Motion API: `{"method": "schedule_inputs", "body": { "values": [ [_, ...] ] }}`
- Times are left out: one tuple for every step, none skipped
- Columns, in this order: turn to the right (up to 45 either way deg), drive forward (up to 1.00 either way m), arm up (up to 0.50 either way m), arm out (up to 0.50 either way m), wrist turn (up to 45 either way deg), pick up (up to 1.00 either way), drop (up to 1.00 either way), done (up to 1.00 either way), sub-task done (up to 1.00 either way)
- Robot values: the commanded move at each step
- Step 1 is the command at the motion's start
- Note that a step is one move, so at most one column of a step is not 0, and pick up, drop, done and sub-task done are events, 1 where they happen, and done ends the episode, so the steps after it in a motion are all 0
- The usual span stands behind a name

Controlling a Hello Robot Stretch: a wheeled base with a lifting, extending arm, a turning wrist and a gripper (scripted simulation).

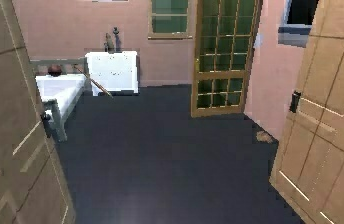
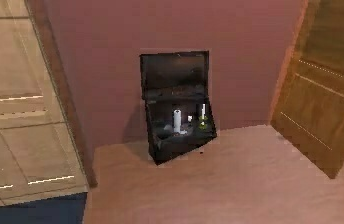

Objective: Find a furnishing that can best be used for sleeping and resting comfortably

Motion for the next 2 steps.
{"method": "schedule_inputs", "body": {
  "values": [
    [0.0, 0.95, 0.00, 0.00, 0.0, 0.00, 0.00, 0.00, 0.00],
    [-15.0, 0.00, 0.00, 0.00, 0.0, 0.00, 0.00, 0.00, 0.00]
  ]
}}
